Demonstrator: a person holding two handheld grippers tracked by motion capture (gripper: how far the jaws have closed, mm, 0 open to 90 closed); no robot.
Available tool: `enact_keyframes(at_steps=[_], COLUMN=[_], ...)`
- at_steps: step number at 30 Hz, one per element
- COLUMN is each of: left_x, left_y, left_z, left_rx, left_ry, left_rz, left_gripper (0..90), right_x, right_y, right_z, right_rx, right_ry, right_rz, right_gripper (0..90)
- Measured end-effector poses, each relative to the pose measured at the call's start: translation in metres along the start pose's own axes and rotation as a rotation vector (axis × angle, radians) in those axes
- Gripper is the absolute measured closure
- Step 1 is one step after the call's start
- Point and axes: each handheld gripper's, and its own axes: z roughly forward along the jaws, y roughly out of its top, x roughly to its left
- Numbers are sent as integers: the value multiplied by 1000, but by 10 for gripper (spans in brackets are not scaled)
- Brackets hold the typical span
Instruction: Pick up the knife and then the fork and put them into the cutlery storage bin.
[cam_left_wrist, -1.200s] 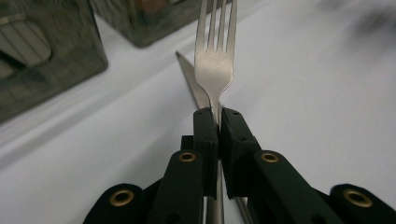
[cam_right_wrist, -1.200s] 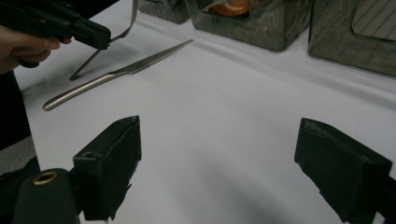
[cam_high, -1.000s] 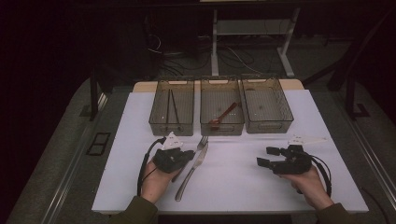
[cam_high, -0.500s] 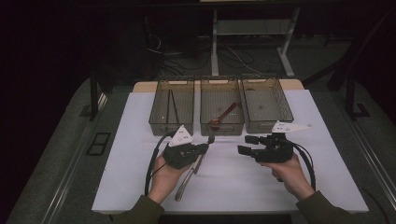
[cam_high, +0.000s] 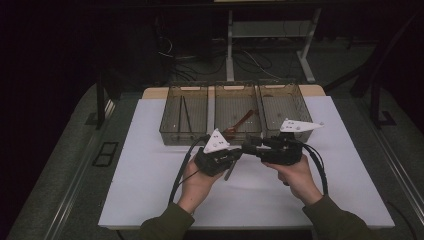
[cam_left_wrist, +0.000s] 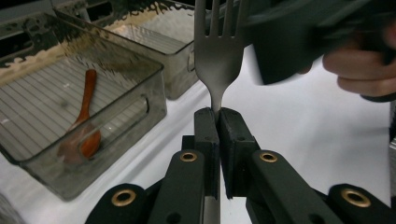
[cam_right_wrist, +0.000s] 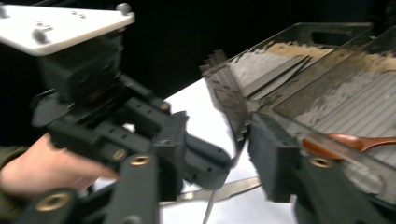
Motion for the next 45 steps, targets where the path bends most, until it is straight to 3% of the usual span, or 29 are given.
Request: enact_keyframes(at_steps=[6,13,17,19,30,40,45], left_x=[1,5,5,4,17,34,43], left_y=[1,-1,-3,-4,-30,-64,-80], left_z=[0,-1,0,1,-15,-37,-52], left_rx=[-13,-43,-48,-46,-30,-4,-24], left_ry=[4,-13,-26,-27,-44,-26,-9], left_rz=[-13,-71,-73,-70,-8,-15,-47], left_gripper=[854,847,828,767,546,379,321], right_x=[-7,-5,-6,-7,-34,-66,-74], right_y=[3,3,3,3,10,27,41], right_z=[2,3,3,3,-25,-64,-78], right_rx=[-27,-30,-24,-17,-35,-84,-115], right_ry=[-34,-106,-114,-136,-205,-266,-288], right_rz=[8,-60,-80,-103,-77,-46,-42], right_gripper=[737,856,864,864,863,863,863])
